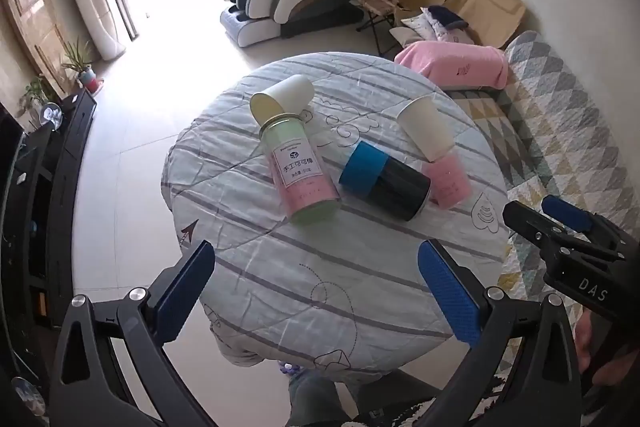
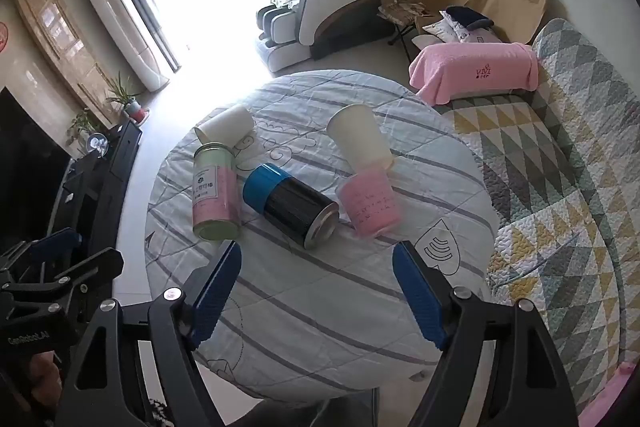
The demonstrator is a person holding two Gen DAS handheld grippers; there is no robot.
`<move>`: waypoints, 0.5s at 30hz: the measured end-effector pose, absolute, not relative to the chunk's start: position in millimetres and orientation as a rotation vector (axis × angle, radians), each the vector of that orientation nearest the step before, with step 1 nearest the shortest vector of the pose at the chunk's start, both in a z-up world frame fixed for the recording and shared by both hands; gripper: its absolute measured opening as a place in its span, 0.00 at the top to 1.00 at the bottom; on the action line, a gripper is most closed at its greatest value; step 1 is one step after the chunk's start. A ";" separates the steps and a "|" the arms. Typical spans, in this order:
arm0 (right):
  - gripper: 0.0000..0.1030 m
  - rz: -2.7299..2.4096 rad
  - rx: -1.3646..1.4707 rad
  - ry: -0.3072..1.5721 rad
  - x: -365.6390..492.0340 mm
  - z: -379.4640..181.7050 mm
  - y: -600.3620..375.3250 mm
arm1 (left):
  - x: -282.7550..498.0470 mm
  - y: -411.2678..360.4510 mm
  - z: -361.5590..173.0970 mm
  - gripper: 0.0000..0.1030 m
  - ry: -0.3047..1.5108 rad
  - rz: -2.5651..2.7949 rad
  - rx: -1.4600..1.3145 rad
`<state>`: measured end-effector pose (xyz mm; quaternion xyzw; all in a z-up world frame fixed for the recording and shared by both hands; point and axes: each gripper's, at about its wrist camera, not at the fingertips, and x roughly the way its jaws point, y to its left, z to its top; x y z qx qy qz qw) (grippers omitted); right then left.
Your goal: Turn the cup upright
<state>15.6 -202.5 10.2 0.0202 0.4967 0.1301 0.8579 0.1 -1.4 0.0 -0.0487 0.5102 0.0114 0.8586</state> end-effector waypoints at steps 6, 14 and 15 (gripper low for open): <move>0.23 0.283 0.052 1.049 15.8 9.7 -204.1 | 3.2 -3.4 6.5 0.00 1.068 0.039 -0.098; 0.23 0.279 0.054 1.040 14.6 8.0 -212.0 | 0.2 -3.0 6.6 0.00 1.061 0.037 -0.108; 0.23 0.279 0.053 1.038 14.1 8.1 -213.3 | 0.3 -3.2 4.8 0.00 1.063 0.044 -0.101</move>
